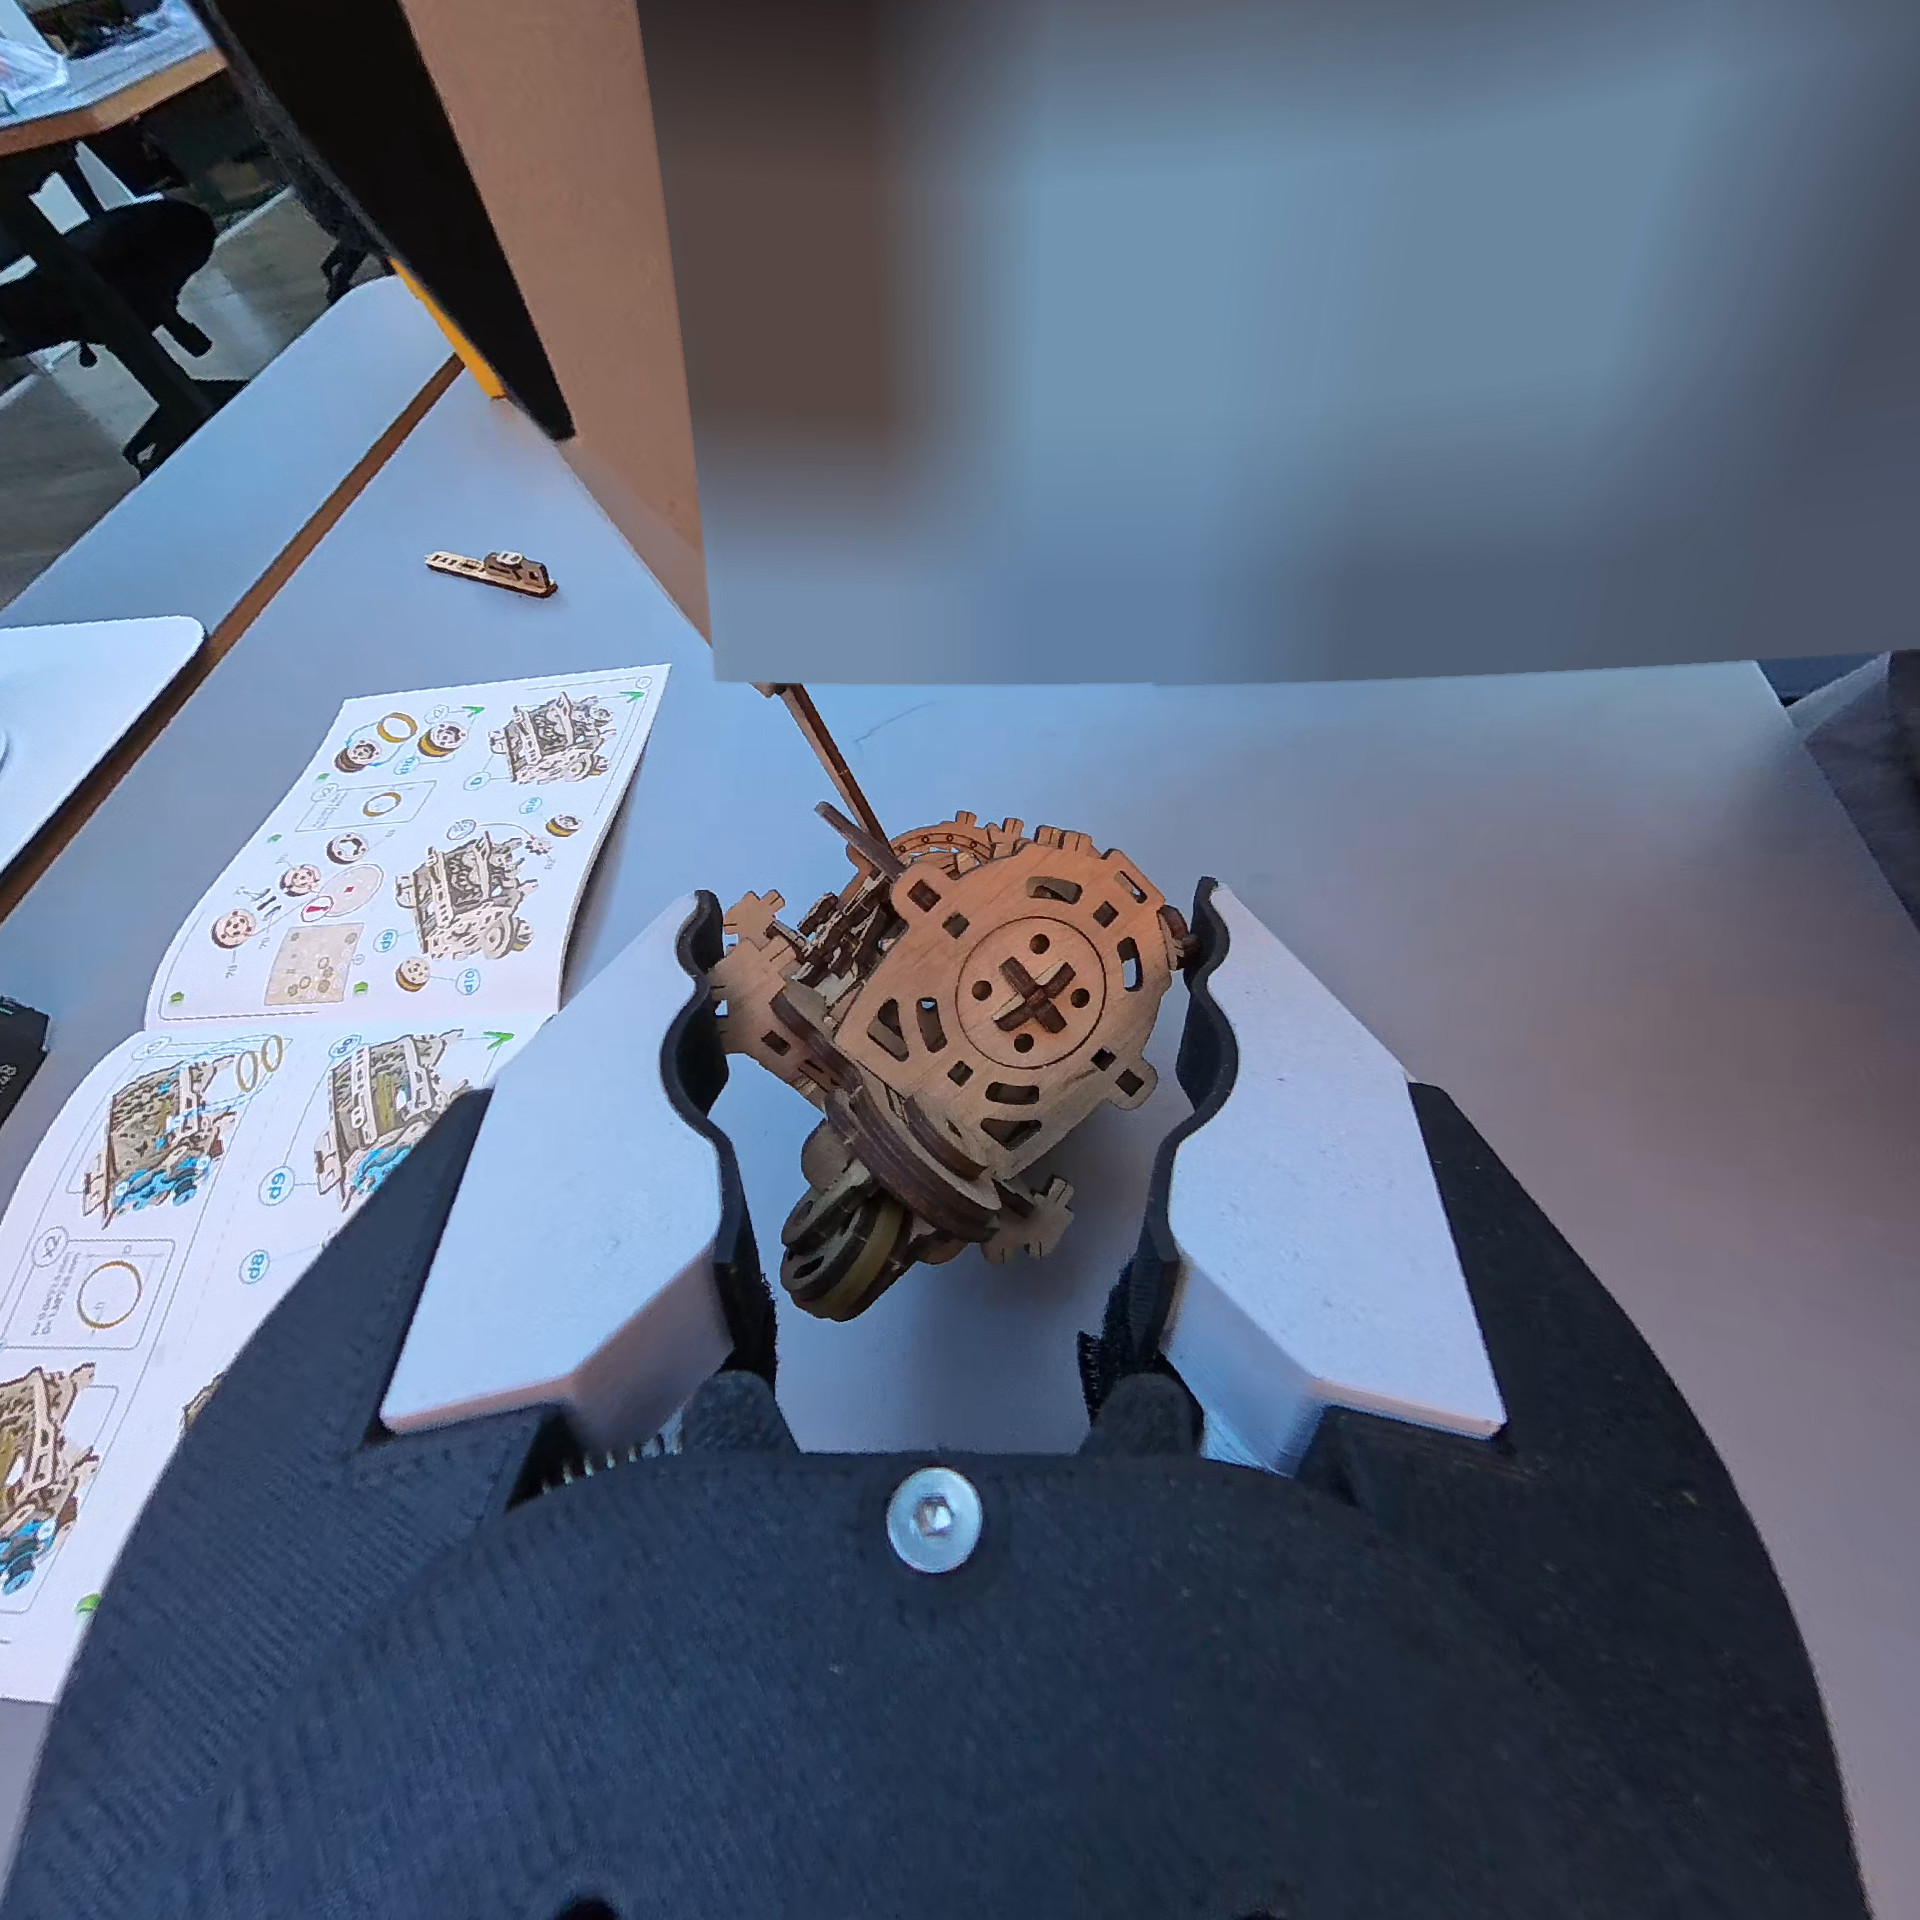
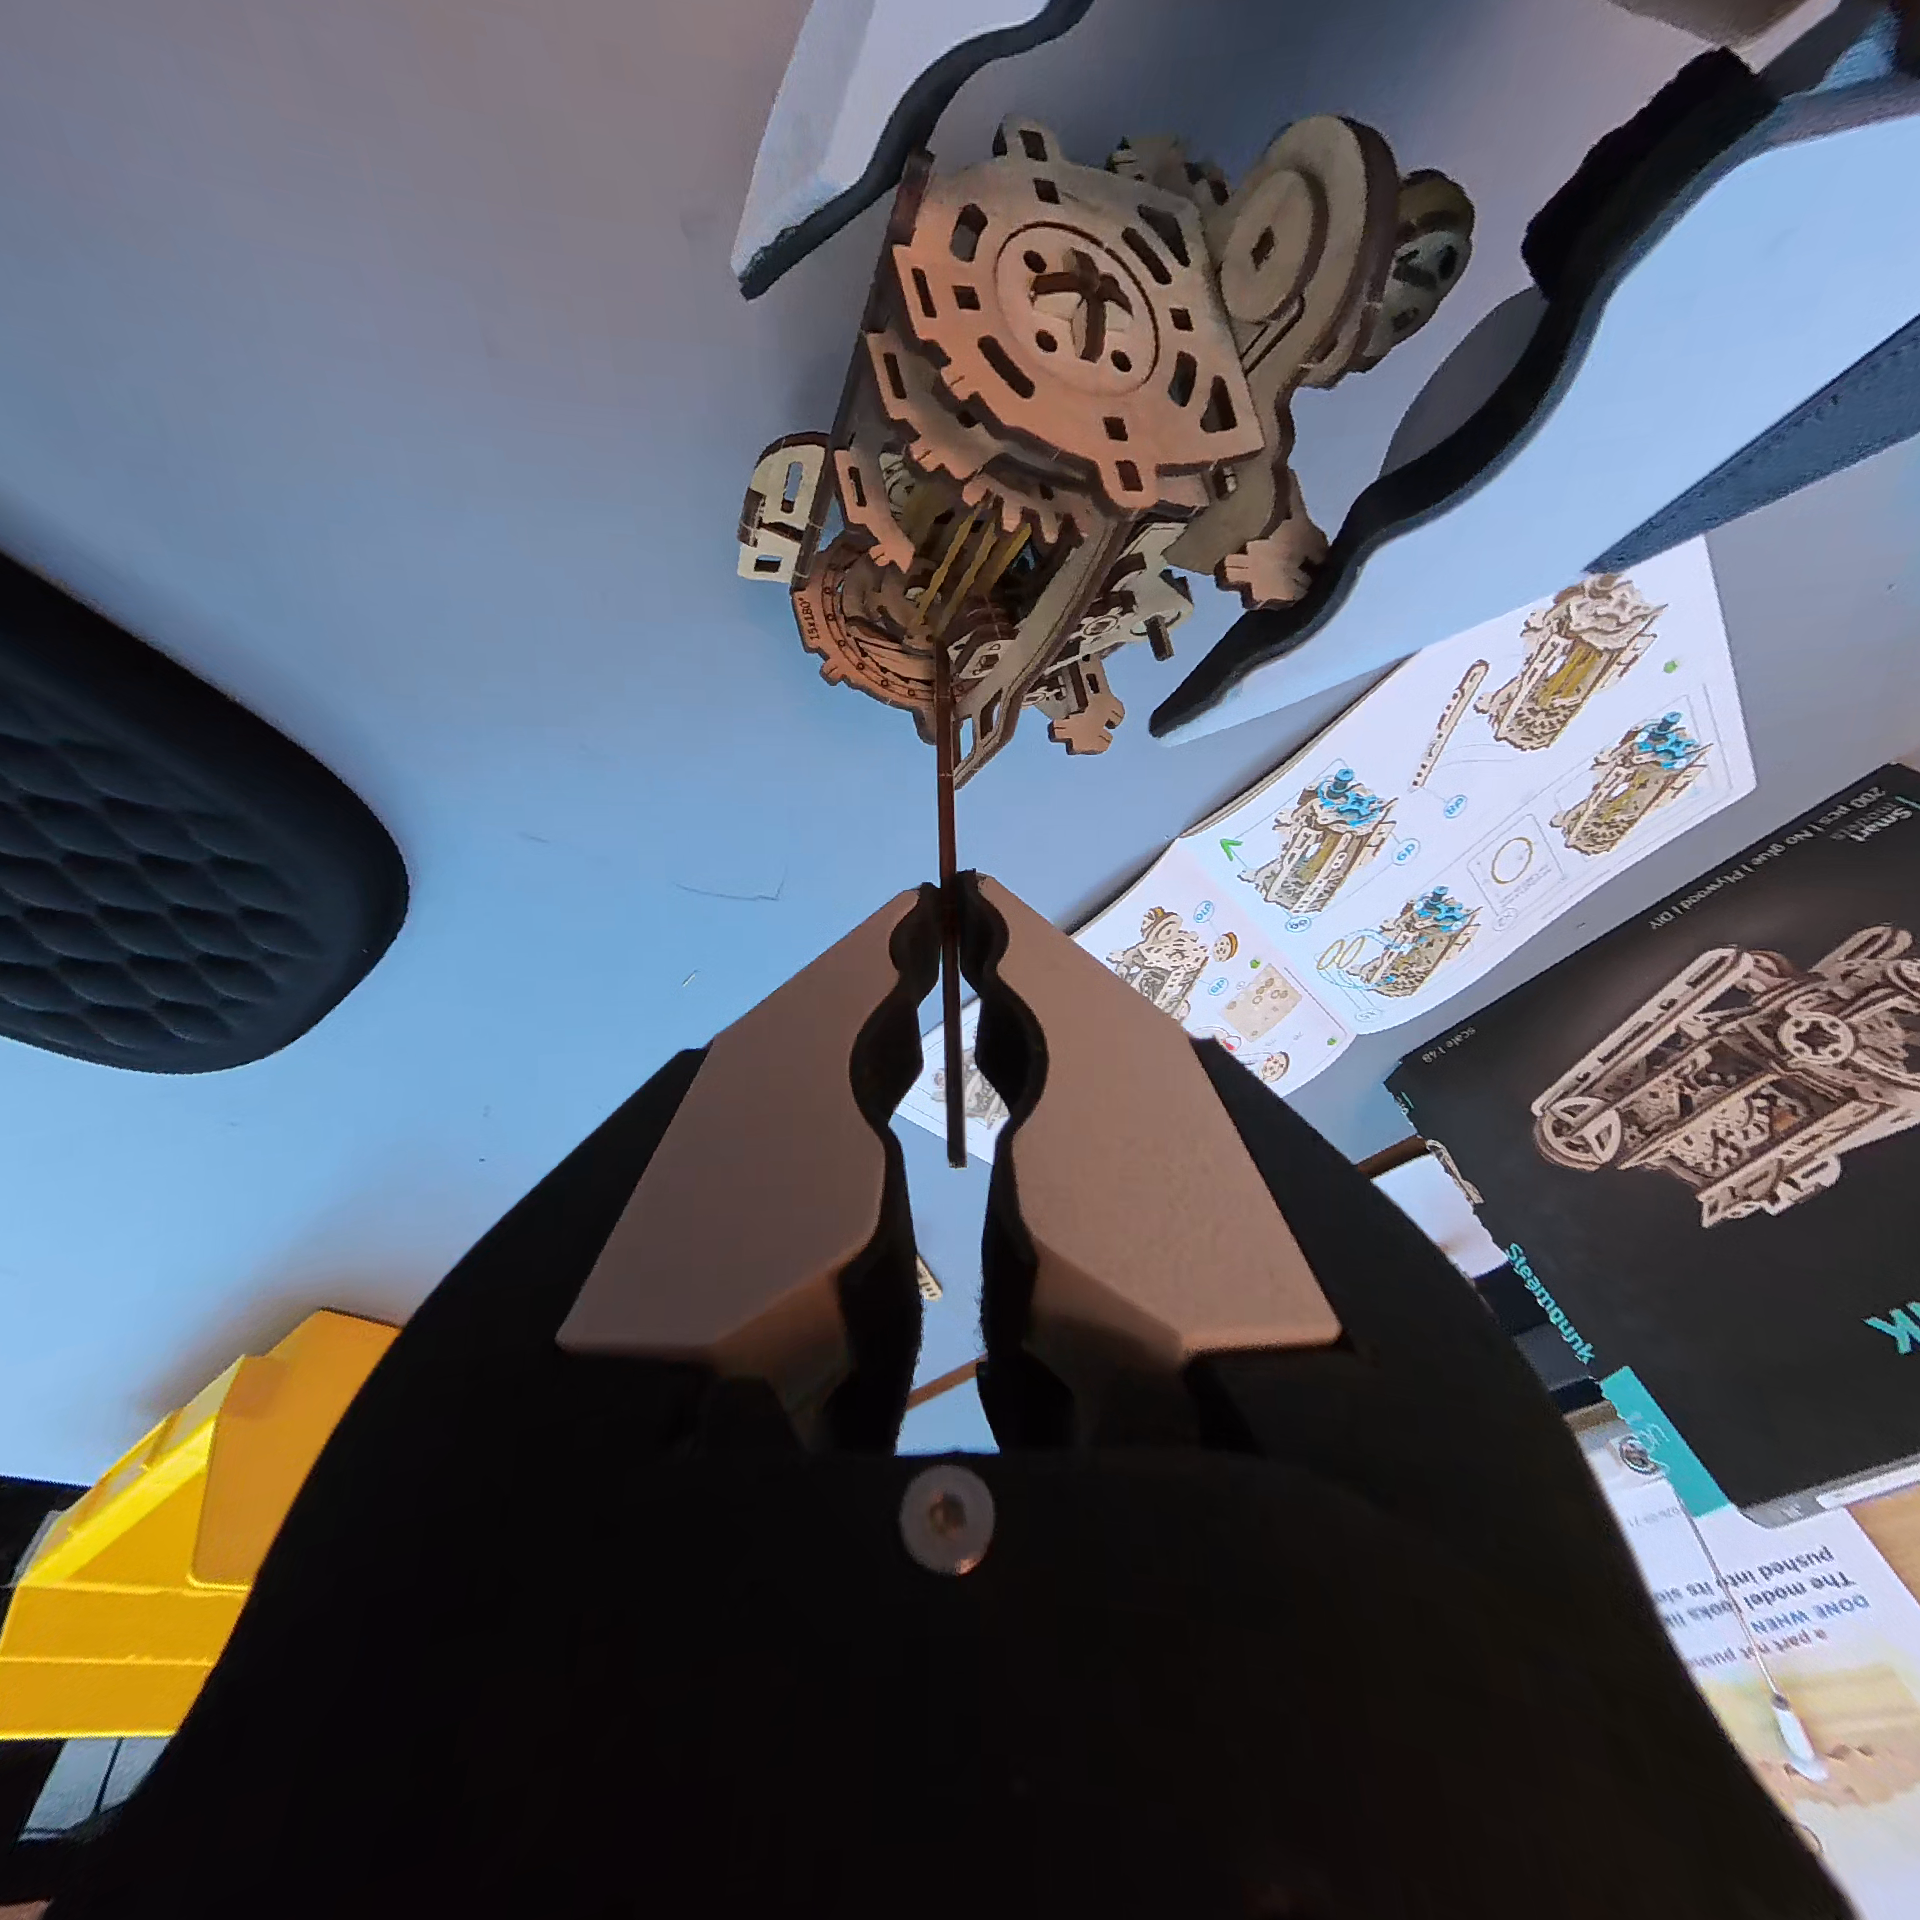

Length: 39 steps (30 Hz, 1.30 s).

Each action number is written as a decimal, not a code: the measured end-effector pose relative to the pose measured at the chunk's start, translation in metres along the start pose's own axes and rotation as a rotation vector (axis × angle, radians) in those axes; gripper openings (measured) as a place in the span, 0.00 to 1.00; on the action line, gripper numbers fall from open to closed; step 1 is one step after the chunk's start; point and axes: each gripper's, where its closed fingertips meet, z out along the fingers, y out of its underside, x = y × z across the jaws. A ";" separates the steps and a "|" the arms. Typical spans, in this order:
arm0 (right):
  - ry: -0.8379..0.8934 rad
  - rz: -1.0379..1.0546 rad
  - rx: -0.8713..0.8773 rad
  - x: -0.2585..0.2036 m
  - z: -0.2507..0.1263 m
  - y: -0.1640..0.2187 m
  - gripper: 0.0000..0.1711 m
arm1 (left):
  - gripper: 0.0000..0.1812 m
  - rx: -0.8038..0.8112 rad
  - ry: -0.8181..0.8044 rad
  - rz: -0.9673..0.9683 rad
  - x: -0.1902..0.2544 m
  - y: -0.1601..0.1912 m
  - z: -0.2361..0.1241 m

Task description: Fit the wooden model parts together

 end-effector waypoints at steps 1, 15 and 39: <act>0.007 0.004 -0.006 0.001 0.000 0.000 0.01 | 0.49 0.000 -0.001 -0.001 0.000 0.000 0.000; 0.007 0.083 -0.108 -0.002 0.002 0.001 0.01 | 0.49 -0.004 -0.021 -0.018 -0.003 0.000 0.001; -0.042 0.029 0.130 -0.004 0.010 -0.002 0.01 | 0.49 0.024 0.024 -0.064 -0.001 -0.003 0.001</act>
